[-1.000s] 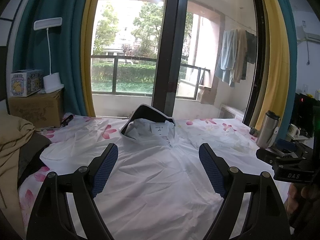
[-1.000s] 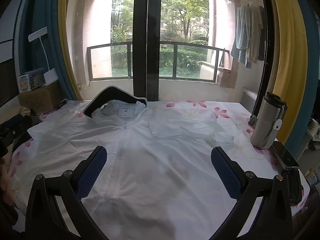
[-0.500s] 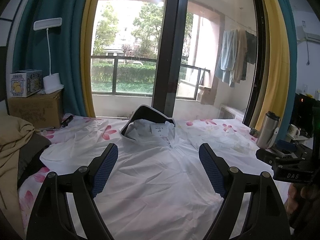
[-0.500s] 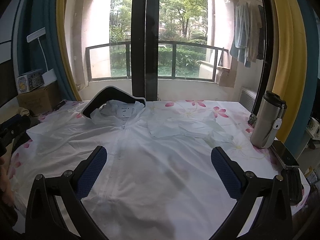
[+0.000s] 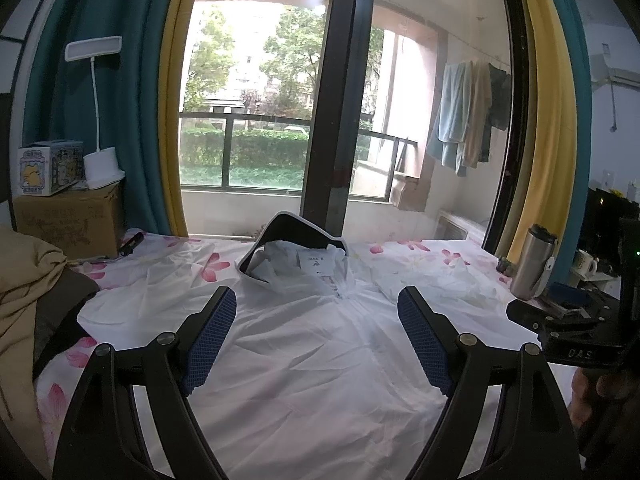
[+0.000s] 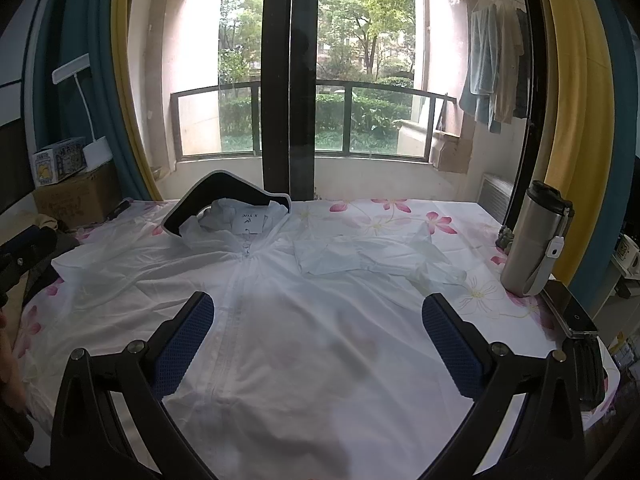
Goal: Fold large clothes
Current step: 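Grasp the shirt's side edge with the right tool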
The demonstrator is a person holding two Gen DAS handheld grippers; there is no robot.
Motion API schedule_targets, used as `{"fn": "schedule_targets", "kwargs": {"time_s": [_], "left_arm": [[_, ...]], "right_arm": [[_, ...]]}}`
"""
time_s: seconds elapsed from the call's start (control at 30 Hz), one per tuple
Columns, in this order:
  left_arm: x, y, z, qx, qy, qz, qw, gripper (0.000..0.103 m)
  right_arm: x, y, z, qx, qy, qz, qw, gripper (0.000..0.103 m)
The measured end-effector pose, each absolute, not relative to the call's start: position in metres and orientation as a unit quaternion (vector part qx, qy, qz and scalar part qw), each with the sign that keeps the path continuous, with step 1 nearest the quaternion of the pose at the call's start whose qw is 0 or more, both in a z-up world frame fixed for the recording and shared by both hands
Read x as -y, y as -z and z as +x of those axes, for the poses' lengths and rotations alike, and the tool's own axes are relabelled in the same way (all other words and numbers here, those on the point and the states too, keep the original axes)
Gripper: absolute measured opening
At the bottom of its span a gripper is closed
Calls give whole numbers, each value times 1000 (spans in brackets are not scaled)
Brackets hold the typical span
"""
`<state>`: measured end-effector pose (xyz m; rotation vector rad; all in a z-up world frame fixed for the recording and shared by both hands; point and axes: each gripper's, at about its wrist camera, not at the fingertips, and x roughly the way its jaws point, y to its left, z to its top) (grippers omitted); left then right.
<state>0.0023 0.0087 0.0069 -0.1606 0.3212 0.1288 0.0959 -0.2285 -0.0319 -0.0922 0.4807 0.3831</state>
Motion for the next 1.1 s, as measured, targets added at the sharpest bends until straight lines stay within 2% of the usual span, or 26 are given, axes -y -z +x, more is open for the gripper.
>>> {"fn": "schedule_targets", "kwargs": {"time_s": [0.3,0.73,0.87,1.03,1.1], "left_arm": [[-16,-3,24,-181,-59,-80,979,85],[-47,23,97,-251,-35,-96,963,85],[-59,35,121,-270,-33,-104,957,85],[-72,54,143,-297,-38,-119,947,85],[-76,63,149,-307,-43,-123,943,85]], "right_arm": [[226,38,113,-251,-187,-51,948,103],[213,51,197,-286,-206,-115,929,101],[200,63,226,-300,-218,-155,916,85],[183,82,257,-316,-231,-206,897,72],[175,89,268,-318,-237,-229,889,71]]}}
